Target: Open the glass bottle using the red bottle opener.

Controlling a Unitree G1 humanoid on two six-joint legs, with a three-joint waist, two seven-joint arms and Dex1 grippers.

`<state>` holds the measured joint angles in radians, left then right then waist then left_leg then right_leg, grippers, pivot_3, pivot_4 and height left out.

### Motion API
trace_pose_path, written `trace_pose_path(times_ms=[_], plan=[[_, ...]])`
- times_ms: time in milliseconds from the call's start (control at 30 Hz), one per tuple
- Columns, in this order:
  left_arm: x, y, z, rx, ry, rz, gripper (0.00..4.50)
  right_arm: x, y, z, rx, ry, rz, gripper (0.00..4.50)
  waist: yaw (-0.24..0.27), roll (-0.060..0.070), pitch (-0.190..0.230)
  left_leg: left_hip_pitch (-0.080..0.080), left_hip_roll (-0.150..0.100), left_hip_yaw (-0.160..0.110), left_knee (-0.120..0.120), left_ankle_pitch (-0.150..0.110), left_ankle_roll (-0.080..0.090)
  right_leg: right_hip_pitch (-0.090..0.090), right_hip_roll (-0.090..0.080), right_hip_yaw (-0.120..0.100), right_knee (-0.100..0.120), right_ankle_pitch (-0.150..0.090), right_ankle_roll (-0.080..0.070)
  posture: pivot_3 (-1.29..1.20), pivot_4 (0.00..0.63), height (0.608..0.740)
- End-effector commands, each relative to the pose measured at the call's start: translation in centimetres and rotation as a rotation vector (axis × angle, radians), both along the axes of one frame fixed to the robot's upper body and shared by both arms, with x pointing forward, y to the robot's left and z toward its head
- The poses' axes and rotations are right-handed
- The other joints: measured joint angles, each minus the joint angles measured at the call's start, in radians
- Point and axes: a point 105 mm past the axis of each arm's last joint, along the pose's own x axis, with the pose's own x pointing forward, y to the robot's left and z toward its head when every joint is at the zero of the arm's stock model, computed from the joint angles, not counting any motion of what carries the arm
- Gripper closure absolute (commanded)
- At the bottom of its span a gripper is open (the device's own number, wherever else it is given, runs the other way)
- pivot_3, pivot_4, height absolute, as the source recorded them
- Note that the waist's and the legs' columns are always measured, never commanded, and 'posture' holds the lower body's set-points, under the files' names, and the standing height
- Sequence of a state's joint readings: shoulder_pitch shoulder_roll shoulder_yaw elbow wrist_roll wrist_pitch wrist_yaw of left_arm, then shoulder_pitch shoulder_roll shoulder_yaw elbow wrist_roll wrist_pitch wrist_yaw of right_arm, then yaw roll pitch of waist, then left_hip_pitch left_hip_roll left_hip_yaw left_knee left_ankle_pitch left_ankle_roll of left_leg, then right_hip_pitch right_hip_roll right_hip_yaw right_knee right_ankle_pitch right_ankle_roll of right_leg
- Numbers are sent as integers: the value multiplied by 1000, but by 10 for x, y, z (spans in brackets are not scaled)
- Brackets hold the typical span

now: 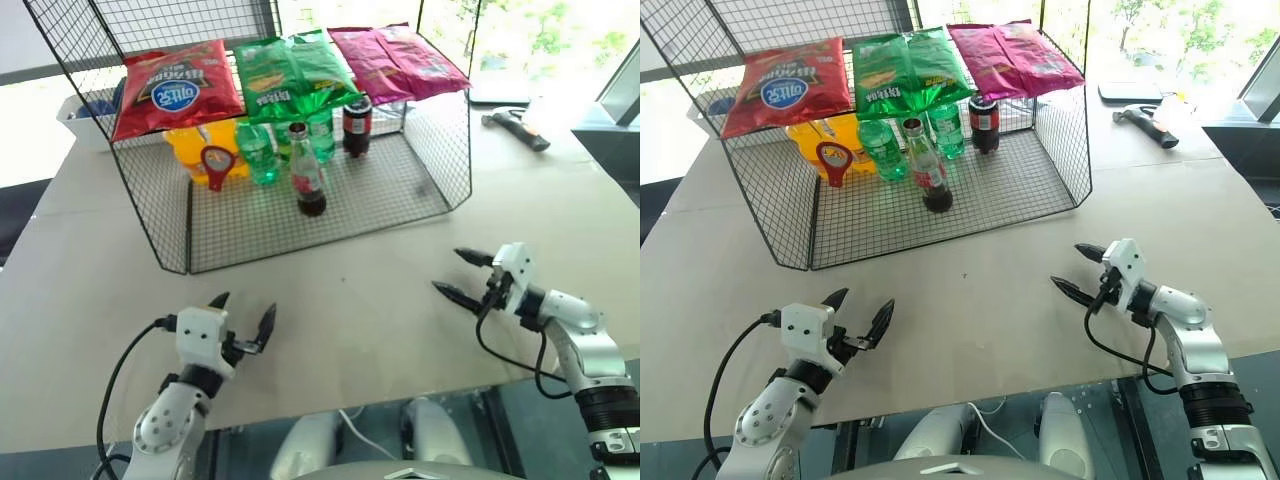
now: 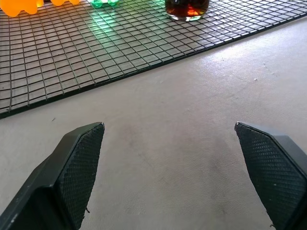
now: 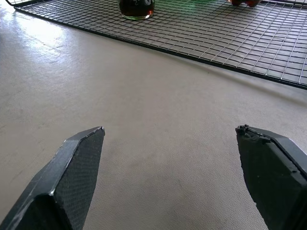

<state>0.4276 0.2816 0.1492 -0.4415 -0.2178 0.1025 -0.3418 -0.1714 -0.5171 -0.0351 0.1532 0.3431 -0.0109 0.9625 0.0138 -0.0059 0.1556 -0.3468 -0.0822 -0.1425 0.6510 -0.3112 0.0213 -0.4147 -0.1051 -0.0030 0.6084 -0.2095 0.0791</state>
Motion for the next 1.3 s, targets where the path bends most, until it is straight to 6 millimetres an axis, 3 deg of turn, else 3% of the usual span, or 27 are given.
trace_pose_path(times_ms=[33,667,800,900,1167,1300], plan=[[-1,1,11,2,-42,11,0,-3,-5,12,-9,-47,6,68,0,0,0,0,0,0,0,0,0,0,0,0,0,0,0,0,150,739],[4,8,10,-12,-57,38,0,-3,-2,3,-66,-7,15,68,0,0,0,0,0,1,2,0,0,0,0,0,1,0,0,0,150,739],[10,15,15,-3,-78,54,0,-1,6,6,-48,-18,28,68,0,0,0,0,0,1,2,0,0,0,0,0,1,0,0,0,150,739],[18,18,25,-25,-120,70,0,-2,21,17,17,-42,65,68,0,0,0,0,0,1,2,0,0,0,0,0,2,0,0,0,150,739],[62,31,62,-123,-283,191,0,-14,104,72,247,-187,228,68,-2,-1,-1,0,0,0,4,1,-1,0,1,0,4,1,0,0,150,739],[79,41,82,-93,-363,244,0,-15,126,99,316,-246,256,68,0,-1,-1,0,-1,0,5,0,-1,0,0,0,3,1,0,0,150,739]])
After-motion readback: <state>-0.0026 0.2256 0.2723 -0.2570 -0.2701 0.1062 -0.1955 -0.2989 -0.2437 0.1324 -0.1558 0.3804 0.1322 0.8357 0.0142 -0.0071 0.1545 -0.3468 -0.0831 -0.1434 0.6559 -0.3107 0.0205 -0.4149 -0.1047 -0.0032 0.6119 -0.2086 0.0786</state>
